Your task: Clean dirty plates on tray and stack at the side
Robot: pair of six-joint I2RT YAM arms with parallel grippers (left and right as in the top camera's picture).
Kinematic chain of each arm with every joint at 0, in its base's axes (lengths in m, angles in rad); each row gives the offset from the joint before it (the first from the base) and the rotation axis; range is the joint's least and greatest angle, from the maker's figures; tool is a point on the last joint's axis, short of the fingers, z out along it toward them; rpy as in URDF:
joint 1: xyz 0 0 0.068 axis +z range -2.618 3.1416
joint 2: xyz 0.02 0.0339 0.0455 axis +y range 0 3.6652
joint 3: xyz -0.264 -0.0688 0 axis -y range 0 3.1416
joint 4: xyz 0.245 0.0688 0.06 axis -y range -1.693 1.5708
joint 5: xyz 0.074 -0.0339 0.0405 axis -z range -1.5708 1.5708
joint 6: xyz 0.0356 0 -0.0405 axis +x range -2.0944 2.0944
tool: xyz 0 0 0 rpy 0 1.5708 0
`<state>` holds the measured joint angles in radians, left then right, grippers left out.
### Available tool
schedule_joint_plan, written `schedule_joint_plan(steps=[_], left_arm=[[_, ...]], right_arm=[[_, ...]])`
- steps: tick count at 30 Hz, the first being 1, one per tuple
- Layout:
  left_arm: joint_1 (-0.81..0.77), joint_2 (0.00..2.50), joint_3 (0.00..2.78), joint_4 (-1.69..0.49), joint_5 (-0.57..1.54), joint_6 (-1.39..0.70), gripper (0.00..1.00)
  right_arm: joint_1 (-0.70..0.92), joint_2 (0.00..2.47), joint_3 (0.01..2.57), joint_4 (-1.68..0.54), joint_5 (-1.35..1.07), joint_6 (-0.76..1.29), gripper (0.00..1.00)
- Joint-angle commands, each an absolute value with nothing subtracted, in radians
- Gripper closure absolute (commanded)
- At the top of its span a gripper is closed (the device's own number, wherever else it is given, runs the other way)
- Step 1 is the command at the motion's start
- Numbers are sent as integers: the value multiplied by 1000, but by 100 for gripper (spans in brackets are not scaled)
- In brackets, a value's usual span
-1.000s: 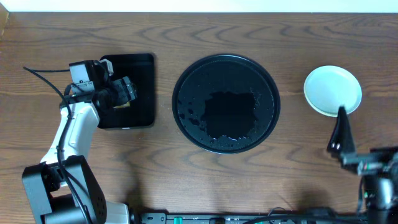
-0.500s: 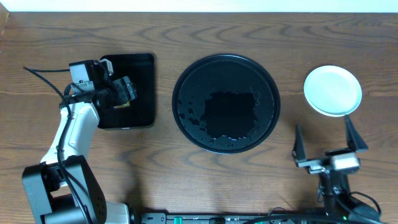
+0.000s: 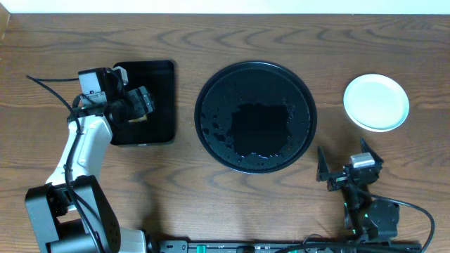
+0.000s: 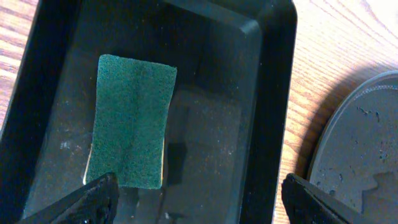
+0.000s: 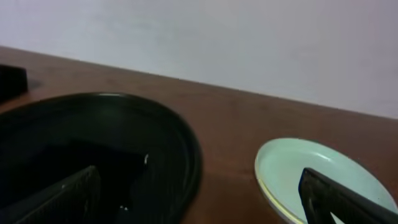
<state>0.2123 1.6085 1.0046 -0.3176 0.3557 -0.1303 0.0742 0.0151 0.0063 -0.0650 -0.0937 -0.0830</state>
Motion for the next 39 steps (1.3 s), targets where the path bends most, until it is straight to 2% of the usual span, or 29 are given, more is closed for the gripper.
schedule_joint_plan(steps=[1, 34, 39], left_arm=[[213, 1613, 997, -321, 347, -125, 16], [213, 1613, 996, -321, 347, -125, 16], [207, 1522, 938, -321, 347, -125, 16]], right_arm=[[72, 5, 6, -72, -61, -52, 1], [72, 5, 6, -71, -60, -53, 1], [72, 5, 6, -71, -60, -53, 1]])
